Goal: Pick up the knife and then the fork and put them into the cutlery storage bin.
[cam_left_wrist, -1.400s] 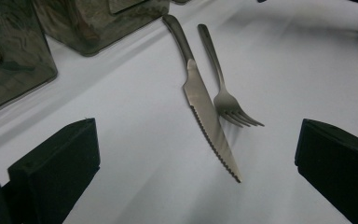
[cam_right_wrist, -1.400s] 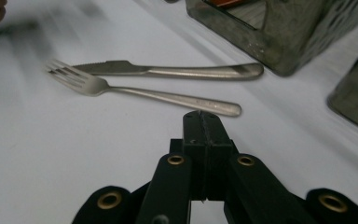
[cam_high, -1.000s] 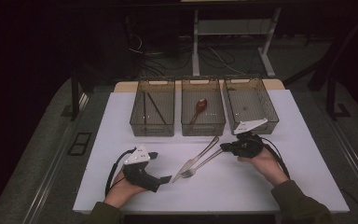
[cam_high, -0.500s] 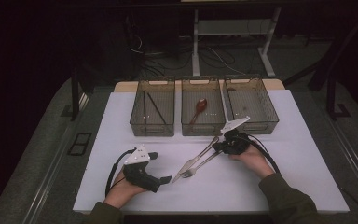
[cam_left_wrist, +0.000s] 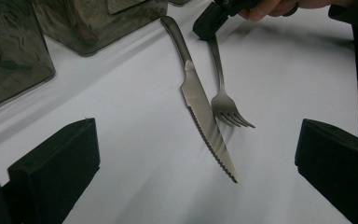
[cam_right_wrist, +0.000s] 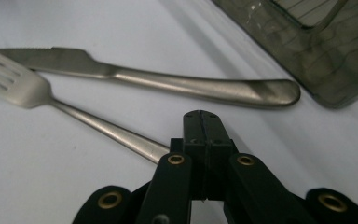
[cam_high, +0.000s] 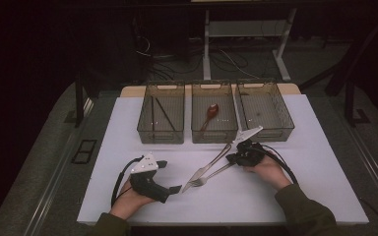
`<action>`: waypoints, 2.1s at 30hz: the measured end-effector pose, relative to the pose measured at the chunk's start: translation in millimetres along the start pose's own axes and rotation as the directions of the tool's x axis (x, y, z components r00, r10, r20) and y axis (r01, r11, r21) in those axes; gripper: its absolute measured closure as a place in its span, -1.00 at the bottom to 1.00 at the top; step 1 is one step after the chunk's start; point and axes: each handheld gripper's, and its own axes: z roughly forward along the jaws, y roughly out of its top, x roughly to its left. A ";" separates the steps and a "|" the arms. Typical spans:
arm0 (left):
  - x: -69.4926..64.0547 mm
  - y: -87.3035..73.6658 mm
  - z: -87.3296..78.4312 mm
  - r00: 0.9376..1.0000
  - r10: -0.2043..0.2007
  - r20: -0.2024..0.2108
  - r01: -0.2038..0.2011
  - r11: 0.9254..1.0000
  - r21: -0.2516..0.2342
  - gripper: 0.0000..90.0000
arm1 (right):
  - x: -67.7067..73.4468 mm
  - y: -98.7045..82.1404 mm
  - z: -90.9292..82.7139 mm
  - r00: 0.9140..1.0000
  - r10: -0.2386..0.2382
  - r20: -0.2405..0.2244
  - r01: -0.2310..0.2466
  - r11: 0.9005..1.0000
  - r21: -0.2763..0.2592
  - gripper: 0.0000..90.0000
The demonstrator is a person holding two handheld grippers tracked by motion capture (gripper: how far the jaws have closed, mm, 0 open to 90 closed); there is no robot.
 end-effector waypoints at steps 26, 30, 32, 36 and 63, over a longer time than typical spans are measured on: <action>-1.0 0.0 0.1 1.000 0.000 0.003 0.000 1.000 0.002 -1.00 | 21.6 -23.9 -25.9 0.994 -0.075 -0.081 0.084 0.990 0.114 0.97; -1.4 0.1 0.4 1.000 0.002 0.004 -0.002 1.000 0.002 -1.00 | 25.5 -27.7 -29.5 0.991 -0.097 -0.091 0.108 0.986 0.130 0.97; -1.5 0.2 0.5 1.000 0.002 0.004 -0.002 1.000 0.002 -1.00 | 27.6 -29.4 -30.7 0.988 -0.114 -0.103 0.127 0.983 0.134 0.97; -1.5 0.2 0.7 1.000 0.005 0.006 -0.005 1.000 0.006 -1.00 | 31.7 -31.5 -32.6 0.986 -0.125 -0.113 0.140 0.980 0.141 0.97; -3.3 0.3 3.7 0.999 0.023 0.022 -0.024 0.999 0.030 -1.00 | 73.5 33.3 2.9 0.897 -0.385 -0.218 0.437 0.851 0.292 0.57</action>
